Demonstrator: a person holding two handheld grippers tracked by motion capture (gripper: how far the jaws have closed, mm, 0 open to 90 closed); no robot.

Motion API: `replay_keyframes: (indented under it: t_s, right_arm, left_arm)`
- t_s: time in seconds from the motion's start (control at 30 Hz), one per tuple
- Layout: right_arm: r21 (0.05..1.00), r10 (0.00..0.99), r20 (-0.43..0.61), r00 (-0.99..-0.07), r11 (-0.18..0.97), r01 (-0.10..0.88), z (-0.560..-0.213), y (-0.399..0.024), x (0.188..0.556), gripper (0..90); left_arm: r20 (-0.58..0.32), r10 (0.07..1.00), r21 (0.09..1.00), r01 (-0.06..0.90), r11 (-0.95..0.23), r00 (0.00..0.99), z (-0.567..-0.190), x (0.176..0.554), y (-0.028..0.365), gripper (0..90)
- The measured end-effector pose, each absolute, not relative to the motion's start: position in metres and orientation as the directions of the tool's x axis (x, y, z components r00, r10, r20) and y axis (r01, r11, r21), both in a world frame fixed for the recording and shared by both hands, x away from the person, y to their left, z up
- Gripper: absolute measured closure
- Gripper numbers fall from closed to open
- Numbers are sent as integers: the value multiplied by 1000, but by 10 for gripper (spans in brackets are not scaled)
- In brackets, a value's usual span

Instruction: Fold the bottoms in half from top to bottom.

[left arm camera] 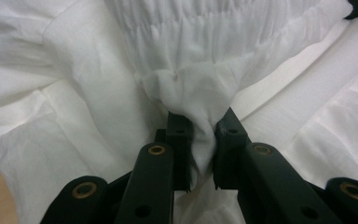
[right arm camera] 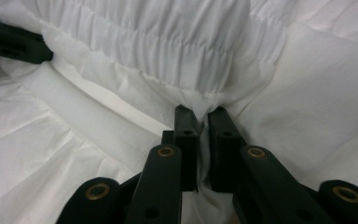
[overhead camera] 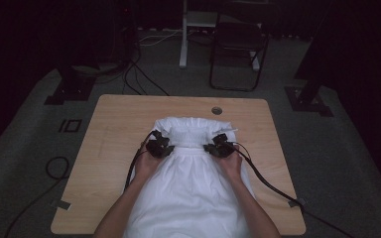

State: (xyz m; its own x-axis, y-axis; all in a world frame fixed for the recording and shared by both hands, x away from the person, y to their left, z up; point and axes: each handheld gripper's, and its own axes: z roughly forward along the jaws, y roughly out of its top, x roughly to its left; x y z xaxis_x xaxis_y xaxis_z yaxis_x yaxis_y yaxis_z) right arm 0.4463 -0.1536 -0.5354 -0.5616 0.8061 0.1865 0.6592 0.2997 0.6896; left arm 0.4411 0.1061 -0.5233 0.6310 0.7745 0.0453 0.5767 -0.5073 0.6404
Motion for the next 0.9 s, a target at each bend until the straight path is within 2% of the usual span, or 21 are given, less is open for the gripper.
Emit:
replay_keyframes:
  t_s: [0.2,0.3,0.4,0.5,0.63,0.77,0.9]
  right_arm:
    - [670,843,207,-496,247,700,-534,-151,475,837]
    - [670,849,226,-477,220,709,-534,-152,482,840]
    - [665,835,246,-493,224,712,-532,-155,482,849]
    - [695,820,222,-528,247,675,-520,-159,476,851]
    - [776,788,211,-579,225,589,-482,-169,460,851]
    - [844,755,181,-630,210,494,-442,-181,431,852]
    - [866,717,140,-683,246,436,-426,-187,394,851]
  left_arm:
    - [70,817,637,605,-478,572,-523,462,96,800]
    - [51,831,633,626,-455,553,-522,468,94,807]
    - [48,823,636,618,-463,567,-518,465,97,825]
    - [-16,818,681,605,-413,576,-504,459,106,842]
    - [-55,791,777,524,-349,609,-464,440,117,846]
    - [-1,747,838,408,-363,665,-424,404,119,846]
    - [40,703,853,343,-394,710,-412,367,122,845]
